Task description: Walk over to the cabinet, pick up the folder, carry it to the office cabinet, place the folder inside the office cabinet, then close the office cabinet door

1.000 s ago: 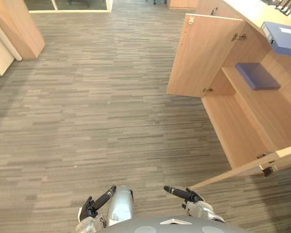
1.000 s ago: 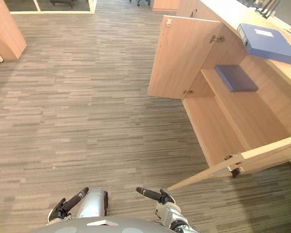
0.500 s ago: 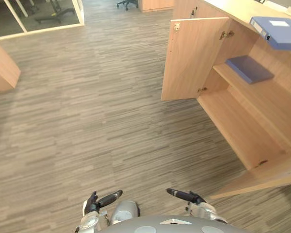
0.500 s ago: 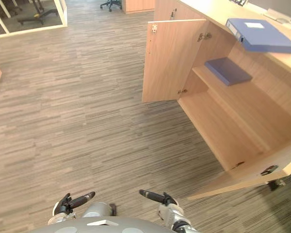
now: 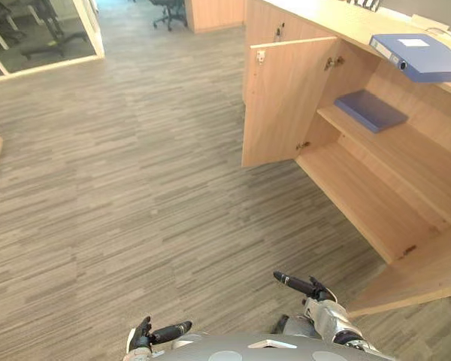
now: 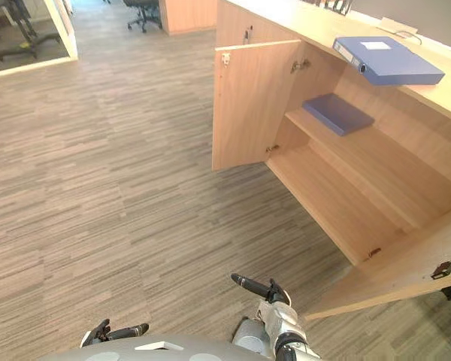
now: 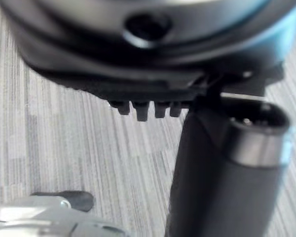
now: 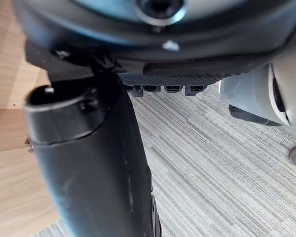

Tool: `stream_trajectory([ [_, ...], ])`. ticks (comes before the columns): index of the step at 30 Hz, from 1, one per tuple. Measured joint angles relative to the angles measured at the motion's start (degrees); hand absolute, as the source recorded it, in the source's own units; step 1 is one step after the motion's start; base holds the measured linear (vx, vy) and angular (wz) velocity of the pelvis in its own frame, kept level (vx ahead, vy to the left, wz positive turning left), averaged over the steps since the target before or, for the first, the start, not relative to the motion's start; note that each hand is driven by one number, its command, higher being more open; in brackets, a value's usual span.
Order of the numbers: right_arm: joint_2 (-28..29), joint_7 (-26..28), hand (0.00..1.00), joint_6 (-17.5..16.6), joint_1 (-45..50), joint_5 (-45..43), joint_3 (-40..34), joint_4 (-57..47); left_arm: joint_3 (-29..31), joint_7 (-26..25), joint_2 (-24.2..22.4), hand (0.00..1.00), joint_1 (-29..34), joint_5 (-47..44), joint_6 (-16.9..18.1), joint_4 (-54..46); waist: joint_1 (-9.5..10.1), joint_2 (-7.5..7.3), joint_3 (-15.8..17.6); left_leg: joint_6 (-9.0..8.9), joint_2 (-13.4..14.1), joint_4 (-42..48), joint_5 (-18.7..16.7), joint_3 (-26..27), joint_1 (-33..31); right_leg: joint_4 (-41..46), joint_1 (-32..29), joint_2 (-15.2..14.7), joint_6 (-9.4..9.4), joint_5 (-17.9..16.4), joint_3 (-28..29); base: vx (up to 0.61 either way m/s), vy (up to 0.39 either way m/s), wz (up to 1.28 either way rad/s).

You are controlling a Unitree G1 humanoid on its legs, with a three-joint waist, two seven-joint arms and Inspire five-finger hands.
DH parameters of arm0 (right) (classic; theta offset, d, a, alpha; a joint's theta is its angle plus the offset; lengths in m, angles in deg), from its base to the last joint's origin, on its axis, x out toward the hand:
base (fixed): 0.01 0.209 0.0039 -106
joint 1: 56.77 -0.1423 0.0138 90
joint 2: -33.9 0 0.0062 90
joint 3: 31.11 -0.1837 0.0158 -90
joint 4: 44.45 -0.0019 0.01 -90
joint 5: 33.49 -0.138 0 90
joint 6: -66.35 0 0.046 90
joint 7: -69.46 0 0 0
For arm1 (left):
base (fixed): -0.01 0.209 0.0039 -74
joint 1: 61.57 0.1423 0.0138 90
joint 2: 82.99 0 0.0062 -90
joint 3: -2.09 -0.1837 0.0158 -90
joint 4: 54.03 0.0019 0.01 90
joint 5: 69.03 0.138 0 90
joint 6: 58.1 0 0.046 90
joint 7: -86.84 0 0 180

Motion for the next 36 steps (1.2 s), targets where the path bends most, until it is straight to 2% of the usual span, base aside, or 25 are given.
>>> stream_trajectory([
  [2,0.8,-0.1,1.0,-0.2,-0.1,0.0,-0.2,-0.3,1.4,0.0,0.0,1.0,-0.1,0.0,0.0,-0.1,0.11,-0.78,0.4,-2.13,1.0,0.0,-1.3,1.4,0.9,-7.8,-0.3,0.8,-0.34,4.4,-3.0,0.27,-0.156,-0.38],
  [4,1.5,-0.3,1.0,-0.2,0.1,0.0,-0.3,-0.7,2.8,0.1,0.0,1.0,-0.5,0.5,0.0,-0.1,0.14,-1.6,0.5,-4.09,1.2,0.0,-3.2,2.3,2.1,-11.0,-0.3,-0.2,-2.14,7.1,-6.2,0.3,-0.182,-0.29],
  [5,1.7,-0.3,1.0,-0.1,0.3,0.1,-0.8,-1.2,3.4,-0.1,-0.3,1.0,-0.9,1.5,-0.1,-0.2,0.14,-1.92,0.3,-5.13,1.9,0.0,-4.3,2.5,2.8,-10.4,-0.3,-0.2,-4.99,10.0,-7.4,0.42,-0.246,-0.24],
  [6,1.6,-0.2,1.0,-0.1,0.2,0.1,-1.9,-1.6,4.0,-0.1,-1.4,1.0,-1.8,1.7,-0.2,-0.1,0.02,-0.27,0.0,-6.84,4.6,-0.3,-5.7,2.9,3.2,-8.7,-0.7,2.1,-7.58,9.5,-8.2,0.43,-0.259,-0.24],
  [9,1.7,-0.2,1.0,0.0,-0.7,0.0,-2.3,-0.3,4.4,0.8,-2.2,1.0,-2.8,1.9,-0.5,0.0,0.1,1.08,-0.4,-7.98,8.9,0.4,-5.1,2.8,5.0,-7.0,-0.1,7.2,-8.86,4.9,-7.8,0.49,-0.29,-0.4],
  [11,2.0,0.0,1.0,0.1,-0.6,-0.1,-2.3,1.0,4.5,1.5,-2.0,1.0,-3.2,1.8,-0.8,-0.1,-0.11,0.64,-0.6,-8.19,11.1,8.6,-5.3,1.7,3.6,-8.0,2.7,9.5,-8.6,2.5,-7.1,0.37,-0.245,-0.3],
  [12,1.9,-0.1,1.0,0.2,0.0,-0.1,-2.1,1.5,4.6,1.5,-2.0,1.0,-3.3,1.6,-0.7,-0.7,-0.17,0.18,-1.0,-7.92,12.4,18.5,-5.1,0.7,0.0,-10.2,4.6,10.8,-8.11,2.1,-6.1,0.39,-0.168,-0.3],
  [13,1.7,-0.2,1.0,0.3,0.4,-0.1,-1.5,1.8,4.9,1.5,-1.9,1.0,-3.3,1.6,-0.5,-1.6,-0.03,0.76,-1.2,-7.71,13.9,31.7,-4.1,-0.8,-5.1,-12.7,6.7,12.8,-8.14,2.1,-4.7,0.46,-0.183,-0.42],
  [15,1.3,-0.4,1.0,0.3,0.1,-0.1,1.0,3.0,5.0,1.4,-2.0,1.0,-3.2,1.1,-0.7,-1.7,0.22,1.6,-1.0,-7.85,16.0,49.9,-3.8,-1.6,-11.7,-15.5,10.1,15.6,-8.45,1.9,-1.6,0.4,-0.074,-0.86],
  [16,1.3,-0.4,1.0,0.5,0.0,-0.2,2.6,3.8,5.0,1.3,-1.8,1.0,-3.1,1.1,-1.0,-1.7,0.72,1.39,-0.9,-7.48,17.0,57.1,-4.1,-0.6,-14.6,-17.0,13.1,16.6,-8.4,1.9,0.7,0.35,-0.005,-1.05],
  [17,1.4,-0.4,1.0,0.5,-0.1,-0.2,3.1,4.0,5.1,1.3,-1.7,1.0,-3.1,0.9,-1.0,-1.7,1.12,1.0,-0.6,-7.31,17.2,59.2,-4.3,-0.1,-15.6,-17.6,14.7,16.8,-8.33,1.9,2.2,0.32,0.037,-1.08],
  [18,1.7,-0.5,1.0,0.5,0.0,-0.2,3.7,4.5,5.1,1.2,-1.1,1.0,-3.1,0.4,-1.0,-2.2,1.86,0.25,-0.3,-6.05,17.2,60.8,-5.2,0.6,-17.8,-19.0,17.6,16.8,-7.95,1.8,5.2,0.29,0.085,-1.11],
  [20,1.7,-0.8,1.0,0.5,-0.3,-0.2,4.8,5.3,5.0,1.1,-1.1,1.0,-2.8,-0.9,-0.9,-3.4,2.56,-0.44,0.0,-5.57,16.8,59.2,-7.4,0.2,-22.8,-19.8,19.8,16.2,-7.24,1.9,9.8,0.28,0.163,-1.28],
  [22,1.9,-0.9,1.0,0.7,-0.3,-0.1,5.0,5.9,5.0,1.2,-1.3,1.0,-2.5,-1.3,-0.5,-4.6,3.56,-0.8,0.3,-5.5,15.6,51.3,-8.6,-2.2,-26.7,-19.6,20.8,14.6,-5.8,2.1,14.6,0.26,0.285,-1.33],
  [23,1.9,-1.0,1.0,1.1,-0.3,-0.1,5.0,6.0,5.0,1.2,-1.3,1.0,-2.5,-1.3,0.1,-4.9,3.86,-1.09,0.5,-5.93,13.7,43.7,-8.8,-5.7,-27.7,-19.5,21.5,12.9,-3.8,1.9,17.8,0.28,0.398,-1.23],
  [25,1.6,-1.1,1.0,1.1,0.1,-0.1,4.9,5.6,5.0,1.0,-1.7,1.0,-2.5,-1.3,0.3,-5.0,3.6,-0.53,0.3,-6.85,10.8,29.8,-6.6,-14.6,-27.5,-19.7,22.4,10.8,-0.88,1.0,21.4,0.32,0.581,-1.19],
  [26,1.6,-1.1,1.0,0.8,0.7,-0.1,5.2,4.8,5.1,0.9,-1.9,1.0,-2.5,-1.3,0.2,-4.4,3.54,0.08,0.1,-8.91,9.2,24.5,0.3,-16.7,-24.8,-19.8,23.8,8.7,2.35,0.1,24.6,0.23,0.468,-0.83],
  [28,2.8,-0.7,1.0,0.8,0.9,-0.1,6.1,4.6,5.1,-0.1,-0.9,1.0,-2.4,-1.3,0.5,-4.4,3.24,-1.56,-0.6,-9.19,8.6,24.3,0.2,-14.9,-23.9,-19.1,23.2,8.7,2.58,0.5,24.1,0.21,0.258,-0.56],
  [29,4.0,-0.6,1.0,0.8,0.9,-0.1,7.1,4.7,5.2,-0.5,0.1,1.0,-2.4,-1.3,0.7,-4.5,4.08,-3.4,0.0,-8.68,6.4,29.1,0.5,-17.2,-24.6,-18.3,22.3,8.7,0.94,1.4,24.4,0.22,0.251,-0.75],
  [30,4.3,-0.5,1.0,0.8,0.8,-0.1,7.1,4.7,6.7,-0.3,0.2,1.0,-2.4,-1.5,0.4,-4.0,4.7,-3.8,0.3,-9.06,2.9,38.6,0.3,-23.2,-27.7,-18.9,23.1,6.3,1.54,1.5,26.5,0.15,0.249,-0.91],
  [31,4.1,-0.5,1.0,0.8,0.8,-0.1,7.2,4.7,7.7,-0.4,-0.4,1.0,-2.5,-1.6,0.4,-3.9,4.82,-3.69,0.0,-8.56,2.3,39.9,-2.3,-25.9,-29.0,-19.1,23.4,6.1,2.32,1.9,27.7,0.12,0.307,-1.15],
  [32,3.7,-0.6,1.0,0.7,0.8,-0.1,7.1,4.8,8.9,-0.7,-1.9,1.0,-1.1,-1.6,0.3,-3.6,4.68,-0.63,-0.7,-9.5,3.2,33.6,-4.8,-31.8,-27.0,-19.9,22.8,7.4,3.13,2.4,30.2,0.09,0.401,-1.36],
  [33,3.5,-0.6,1.0,0.7,0.7,-0.1,7.1,4.9,8.7,-0.8,-2.1,1.0,-0.8,-1.5,0.1,-1.9,4.87,-0.84,-0.1,-9.35,2.4,34.8,-7.2,-30.0,-26.0,-21.0,22.8,6.1,4.86,2.5,33.4,0.06,0.382,-1.32],
  [35,3.7,-0.5,1.0,1.1,0.8,0.0,7.1,5.4,8.0,-0.9,-1.9,1.0,-0.5,-1.4,0.0,-1.4,4.52,-1.0,-0.3,-8.01,2.3,34.5,-7.7,-26.2,-25.8,-21.8,21.3,4.5,4.65,5.0,35.2,-0.02,0.383,-1.18],
  [36,4.0,-0.1,1.0,1.2,0.9,0.0,7.1,5.8,7.2,-1.1,-1.3,1.0,0.2,-1.3,0.0,-1.4,4.53,-1.65,-1.2,-7.28,2.7,32.2,-7.7,-22.2,-24.8,-22.2,19.3,3.3,4.65,7.9,36.8,-0.05,0.384,-1.25],
])
